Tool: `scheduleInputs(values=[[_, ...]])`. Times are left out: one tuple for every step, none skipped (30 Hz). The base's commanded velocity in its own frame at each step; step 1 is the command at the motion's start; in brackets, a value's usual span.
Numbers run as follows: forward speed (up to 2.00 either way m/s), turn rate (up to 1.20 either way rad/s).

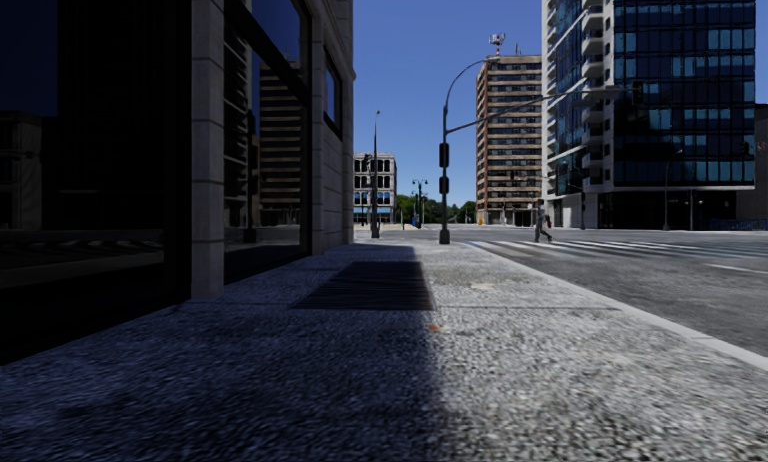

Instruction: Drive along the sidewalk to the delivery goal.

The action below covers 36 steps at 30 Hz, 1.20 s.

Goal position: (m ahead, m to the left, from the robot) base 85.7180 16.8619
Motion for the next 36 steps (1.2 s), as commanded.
scheduleInputs(values=[[2.0, 0.0], [2.0, 0.0], [2.0, 0.0], [2.0, 0.0], [2.0, 0.0], [2.0, 0.0], [2.0, 0.0], [2.0, 0.0], [2.0, 0.0], [2.0, 0.0], [2.0, 0.0], [2.0, 0.0], [2.0, 0.0], [2.0, 0.0], [2.0, 0.0], [2.0, 0.0], [2.0, 0.0], [2.0, 0.0], [2.0, 0.0], [2.0, 0.0], [2.0, 0.0], [2.0, 0.0], [2.0, 0.0], [2.0, 0.0], [2.0, 0.0], [2.0, 0.0], [2.0, 0.0], [2.0, 0.0], [2.0, 0.0], [2.0, 0.0], [2.0, 0.0], [2.0, 0.0], [2.0, 0.0], [2.0, 0.0], [2.0, 0.0], [2.0, 0.0]])
